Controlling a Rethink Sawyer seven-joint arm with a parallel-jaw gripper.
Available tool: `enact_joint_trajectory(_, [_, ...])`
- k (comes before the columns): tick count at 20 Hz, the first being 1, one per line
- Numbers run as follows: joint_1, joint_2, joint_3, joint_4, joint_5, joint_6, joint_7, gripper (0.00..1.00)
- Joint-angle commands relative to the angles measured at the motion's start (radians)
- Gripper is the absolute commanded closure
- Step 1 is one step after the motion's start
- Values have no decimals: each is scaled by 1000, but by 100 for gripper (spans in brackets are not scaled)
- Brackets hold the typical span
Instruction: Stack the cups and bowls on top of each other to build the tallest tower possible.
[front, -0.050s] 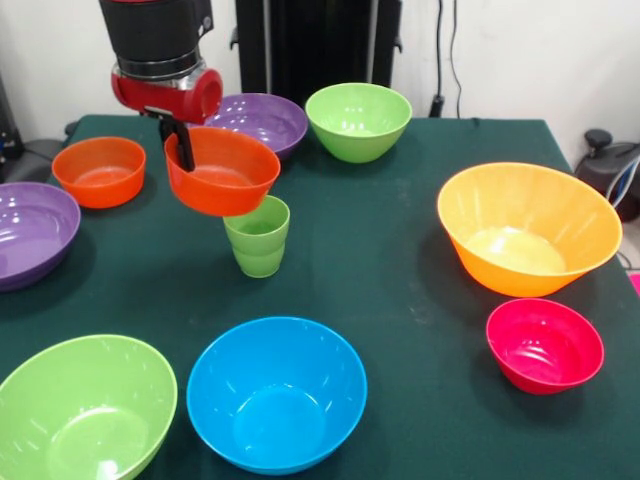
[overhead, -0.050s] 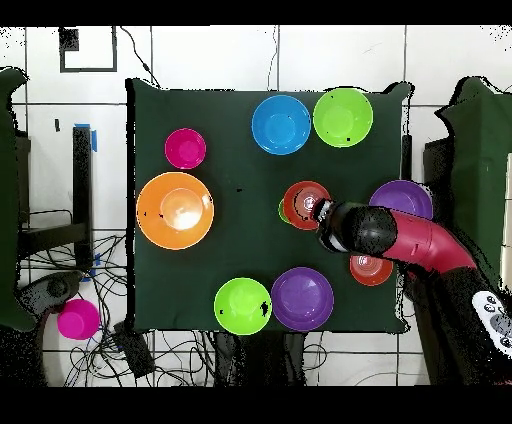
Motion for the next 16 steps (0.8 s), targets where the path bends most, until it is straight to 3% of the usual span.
enact_joint_trajectory(1, [25, -14, 63, 70, -28, 38, -74, 100])
enact_joint_trajectory(16, [42, -6, 56, 68, -23, 31, -49, 100])
